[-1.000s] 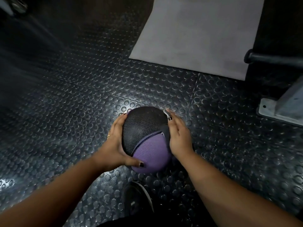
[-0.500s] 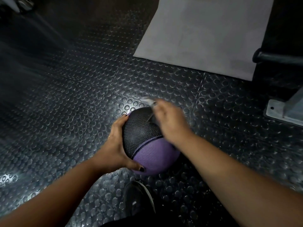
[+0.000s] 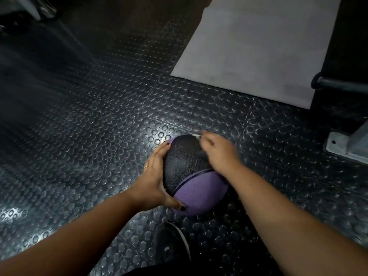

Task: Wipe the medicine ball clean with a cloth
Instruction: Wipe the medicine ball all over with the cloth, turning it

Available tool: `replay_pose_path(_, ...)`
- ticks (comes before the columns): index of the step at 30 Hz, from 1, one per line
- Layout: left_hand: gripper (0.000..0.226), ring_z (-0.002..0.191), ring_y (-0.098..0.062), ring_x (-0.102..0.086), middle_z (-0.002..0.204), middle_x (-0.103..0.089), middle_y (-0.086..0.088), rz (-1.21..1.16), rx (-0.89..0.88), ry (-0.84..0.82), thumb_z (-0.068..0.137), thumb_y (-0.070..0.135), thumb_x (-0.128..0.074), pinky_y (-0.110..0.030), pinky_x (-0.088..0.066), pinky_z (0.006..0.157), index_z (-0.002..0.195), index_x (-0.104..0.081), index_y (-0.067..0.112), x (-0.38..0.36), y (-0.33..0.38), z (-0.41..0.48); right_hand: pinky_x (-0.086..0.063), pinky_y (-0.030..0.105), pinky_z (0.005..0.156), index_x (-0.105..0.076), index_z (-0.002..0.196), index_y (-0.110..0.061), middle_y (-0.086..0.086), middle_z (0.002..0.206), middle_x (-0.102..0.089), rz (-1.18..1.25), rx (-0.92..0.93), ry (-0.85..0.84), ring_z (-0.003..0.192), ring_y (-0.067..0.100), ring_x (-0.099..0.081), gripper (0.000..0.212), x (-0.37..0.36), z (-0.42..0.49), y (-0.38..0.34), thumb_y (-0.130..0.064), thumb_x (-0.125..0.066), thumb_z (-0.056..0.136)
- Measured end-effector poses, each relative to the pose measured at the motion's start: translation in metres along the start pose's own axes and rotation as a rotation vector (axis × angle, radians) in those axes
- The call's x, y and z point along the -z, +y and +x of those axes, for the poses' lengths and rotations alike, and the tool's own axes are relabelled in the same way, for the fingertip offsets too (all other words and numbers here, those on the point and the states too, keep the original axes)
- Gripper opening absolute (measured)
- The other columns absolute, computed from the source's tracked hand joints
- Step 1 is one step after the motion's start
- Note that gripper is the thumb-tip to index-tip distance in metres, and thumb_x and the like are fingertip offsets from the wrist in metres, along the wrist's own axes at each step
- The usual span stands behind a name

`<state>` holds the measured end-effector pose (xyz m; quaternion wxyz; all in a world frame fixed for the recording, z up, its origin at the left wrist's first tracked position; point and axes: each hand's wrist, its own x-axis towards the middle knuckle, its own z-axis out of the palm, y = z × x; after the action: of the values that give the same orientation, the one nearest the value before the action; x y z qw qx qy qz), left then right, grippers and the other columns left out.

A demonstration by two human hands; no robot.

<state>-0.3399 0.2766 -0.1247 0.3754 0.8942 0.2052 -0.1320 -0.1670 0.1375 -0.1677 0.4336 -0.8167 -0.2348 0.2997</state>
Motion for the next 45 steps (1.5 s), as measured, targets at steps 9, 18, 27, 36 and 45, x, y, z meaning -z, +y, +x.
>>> replay_pose_path(9,0.157,0.152,-0.007,-0.002,0.156,0.013,0.034,-0.035,0.047,-0.048,0.032,0.054,-0.099,-0.04,-0.02,0.124,0.142,0.012,0.061,0.002,-0.019,-0.019,-0.038,0.03,0.068,-0.065,0.071,-0.014,0.006,0.076,-0.063,0.455,-0.423,0.193,0.077,0.02,-0.054,0.027,-0.017,-0.022,0.082,-0.016,-0.05,0.094)
replay_pose_path(18,0.082,0.127,0.01,-0.045,0.145,-0.044,0.014,-0.357,0.274,0.324,0.087,0.065,-0.056,-0.019,-0.039,0.107,0.153,-0.027,0.024,-0.003,0.024,0.01,-0.046,0.029,0.067,-0.067,0.106,-0.018,-0.002,0.09,-0.066,0.462,-0.07,0.19,0.079,0.012,-0.058,0.023,0.028,-0.025,-0.004,-0.019,-0.045,0.099)
replay_pose_path(27,0.071,0.131,-0.018,-0.047,0.144,-0.053,-0.003,-0.018,0.281,0.513,0.089,0.052,-0.022,-0.042,-0.037,0.111,0.145,-0.046,0.016,-0.024,0.017,0.014,-0.045,0.036,0.086,-0.066,0.094,-0.018,0.005,0.108,-0.066,-0.286,0.19,-0.189,0.105,0.028,-0.057,0.034,-0.04,0.024,-0.042,-0.031,-0.035,0.097)
replay_pose_path(36,0.059,0.122,-0.019,-0.055,0.135,-0.061,-0.001,-0.087,0.359,0.537,0.09,0.045,-0.03,-0.038,-0.042,0.104,0.138,-0.056,0.022,-0.014,0.023,0.028,-0.043,0.034,0.089,-0.065,0.114,-0.016,0.007,0.118,-0.064,-0.297,0.193,-0.131,0.111,0.025,-0.055,0.04,-0.038,0.023,-0.035,-0.032,-0.033,0.097)
replay_pose_path(45,0.056,0.126,-0.017,-0.053,0.138,-0.059,0.003,-0.082,0.291,0.403,0.092,0.045,-0.03,-0.041,-0.039,0.109,0.138,-0.056,0.028,-0.004,0.02,0.044,-0.012,0.039,0.118,-0.017,0.152,-0.025,-0.01,0.16,-0.011,-0.242,0.393,0.098,0.147,0.016,-0.007,0.05,-0.052,-0.103,0.016,-0.035,-0.018,0.103)
